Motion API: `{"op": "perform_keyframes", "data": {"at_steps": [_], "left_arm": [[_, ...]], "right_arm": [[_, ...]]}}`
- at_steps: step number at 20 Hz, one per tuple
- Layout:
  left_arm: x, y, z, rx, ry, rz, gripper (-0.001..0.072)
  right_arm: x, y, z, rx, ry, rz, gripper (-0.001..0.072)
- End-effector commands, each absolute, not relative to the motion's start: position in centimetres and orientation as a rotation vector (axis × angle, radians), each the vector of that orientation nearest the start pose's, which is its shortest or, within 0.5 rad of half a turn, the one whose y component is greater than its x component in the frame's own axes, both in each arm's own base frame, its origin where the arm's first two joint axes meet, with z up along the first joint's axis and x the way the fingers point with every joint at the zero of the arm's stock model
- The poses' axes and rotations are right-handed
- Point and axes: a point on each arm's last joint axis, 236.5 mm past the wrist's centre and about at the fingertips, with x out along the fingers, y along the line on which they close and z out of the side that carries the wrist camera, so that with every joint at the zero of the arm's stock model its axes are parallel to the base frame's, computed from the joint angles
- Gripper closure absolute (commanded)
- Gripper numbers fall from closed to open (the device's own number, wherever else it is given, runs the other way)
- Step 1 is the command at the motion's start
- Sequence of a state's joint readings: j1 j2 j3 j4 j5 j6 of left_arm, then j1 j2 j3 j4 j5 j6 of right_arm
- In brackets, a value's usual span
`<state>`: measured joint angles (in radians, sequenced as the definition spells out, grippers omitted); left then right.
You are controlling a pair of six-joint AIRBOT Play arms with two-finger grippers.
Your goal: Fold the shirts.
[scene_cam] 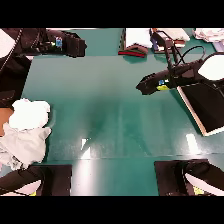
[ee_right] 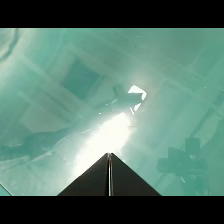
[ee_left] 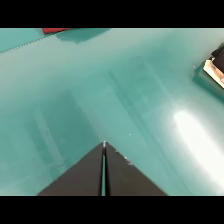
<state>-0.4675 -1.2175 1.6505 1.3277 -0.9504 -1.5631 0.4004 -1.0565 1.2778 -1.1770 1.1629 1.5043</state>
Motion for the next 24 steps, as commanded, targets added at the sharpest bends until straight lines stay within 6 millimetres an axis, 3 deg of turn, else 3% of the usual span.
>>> {"op": "perform_keyframes", "data": {"at_steps": [1,12,14,15,16,19,20,22,24], "left_arm": [[40.4,-25.6,28.0,-0.059,0.55,-0.615,0.0682],[40.5,-25.7,28.3,-0.075,0.541,-0.614,0.0682],[41.5,-24.5,29.1,-0.048,0.495,-0.576,0.0682],[41.5,-22.5,28.5,-0.018,0.529,-0.528,0.0683],[41.6,-19.2,27.5,0.038,0.578,-0.445,0.0683],[40.6,-7.2,23.2,0.113,0.786,-0.154,0.0682],[39.7,-4.2,21.3,0.102,0.861,-0.087,0.0682],[37.7,0.8,16.2,0.052,1.034,0.028,0.0682],[35.8,4.1,10.5,0.005,1.168,0.104,0.068]], "right_arm": [[32.1,22.8,15.6,0.065,0.967,0.664,0.0696],[32.0,22.8,15.5,0.064,0.972,0.665,0.0696],[31.8,22.7,15.4,0.06,0.983,0.666,0.0696],[31.7,22.7,15.3,0.059,0.987,0.666,0.0696],[31.6,22.7,15.3,0.057,0.992,0.667,0.0696],[31.0,22.6,14.9,0.05,1.019,0.672,0.0696],[31.0,22.6,14.9,0.049,1.021,0.672,0.0696],[31.1,22.6,15.0,0.051,1.016,0.671,0.0696],[31.1,22.6,15.0,0.051,1.015,0.671,0.0696]]}}
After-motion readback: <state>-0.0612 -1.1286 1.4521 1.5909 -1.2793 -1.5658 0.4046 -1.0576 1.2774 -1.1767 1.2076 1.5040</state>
